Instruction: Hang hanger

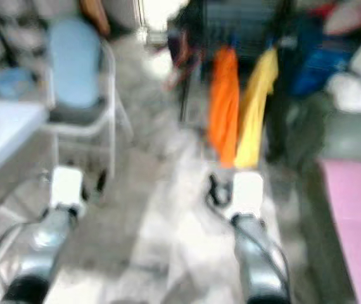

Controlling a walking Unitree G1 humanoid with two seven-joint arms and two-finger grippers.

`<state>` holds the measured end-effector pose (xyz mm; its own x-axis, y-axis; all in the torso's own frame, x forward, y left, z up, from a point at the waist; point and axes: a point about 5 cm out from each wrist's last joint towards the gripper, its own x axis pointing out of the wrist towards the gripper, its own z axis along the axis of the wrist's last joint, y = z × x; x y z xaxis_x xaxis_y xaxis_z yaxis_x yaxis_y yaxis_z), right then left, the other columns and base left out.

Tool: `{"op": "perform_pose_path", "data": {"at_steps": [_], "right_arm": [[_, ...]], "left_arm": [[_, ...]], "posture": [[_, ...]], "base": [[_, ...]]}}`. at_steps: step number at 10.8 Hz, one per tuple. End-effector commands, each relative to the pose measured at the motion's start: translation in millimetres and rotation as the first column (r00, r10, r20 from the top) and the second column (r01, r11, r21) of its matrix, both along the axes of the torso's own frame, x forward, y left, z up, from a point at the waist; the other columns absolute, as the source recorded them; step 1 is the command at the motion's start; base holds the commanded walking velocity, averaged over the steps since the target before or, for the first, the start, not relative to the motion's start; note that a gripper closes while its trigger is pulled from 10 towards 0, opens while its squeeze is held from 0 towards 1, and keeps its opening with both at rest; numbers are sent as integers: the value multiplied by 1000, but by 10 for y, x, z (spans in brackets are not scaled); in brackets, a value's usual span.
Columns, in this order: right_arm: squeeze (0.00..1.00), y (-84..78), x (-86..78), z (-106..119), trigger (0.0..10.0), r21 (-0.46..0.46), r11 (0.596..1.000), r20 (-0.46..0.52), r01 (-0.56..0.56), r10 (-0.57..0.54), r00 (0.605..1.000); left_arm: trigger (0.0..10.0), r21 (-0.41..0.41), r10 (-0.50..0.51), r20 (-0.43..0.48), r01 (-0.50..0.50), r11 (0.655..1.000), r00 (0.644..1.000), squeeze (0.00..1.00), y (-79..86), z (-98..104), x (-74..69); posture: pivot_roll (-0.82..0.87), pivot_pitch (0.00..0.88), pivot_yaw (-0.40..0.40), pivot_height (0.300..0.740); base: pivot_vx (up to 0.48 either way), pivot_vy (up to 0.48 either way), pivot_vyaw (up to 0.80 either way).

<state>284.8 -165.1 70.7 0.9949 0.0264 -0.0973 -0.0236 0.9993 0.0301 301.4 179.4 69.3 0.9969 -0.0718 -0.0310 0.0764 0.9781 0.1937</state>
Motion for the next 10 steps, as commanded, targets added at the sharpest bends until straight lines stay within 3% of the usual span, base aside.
{"op": "perform_pose_path", "data": {"at_steps": [1,4,6,8,10], "right_arm": [[0,21,4,7,10000,11,1000,7,1,-1,1000],[0,9,5,-3,10000,4,1000,5,1,-1,1000],[0,-58,44,36,10000,10,999,26,35,-35,999],[0,-236,-188,12,10000,-7,995,33,95,-95,995],[0,-264,-364,-55,10000,-26,993,22,119,-118,993]], "left_arm": [[10000,12,-4,11,4,1000,1000,0,-1,51,55],[10000,4,2,8,-2,1000,1000,0,-35,27,46],[10000,5,75,108,-76,997,991,0,52,172,88],[10000,-9,73,211,-73,997,975,0,48,474,253],[10000,-3,38,142,-38,999,989,0,4,375,315]], "posture": [[-13,72,22,740],[-13,72,22,740],[-31,34,29,740],[-89,50,69,740],[-122,65,87,740]], "base": [[0,0,0],[0,0,0],[0,0,0],[0,0,0],[0,0,0]]}}
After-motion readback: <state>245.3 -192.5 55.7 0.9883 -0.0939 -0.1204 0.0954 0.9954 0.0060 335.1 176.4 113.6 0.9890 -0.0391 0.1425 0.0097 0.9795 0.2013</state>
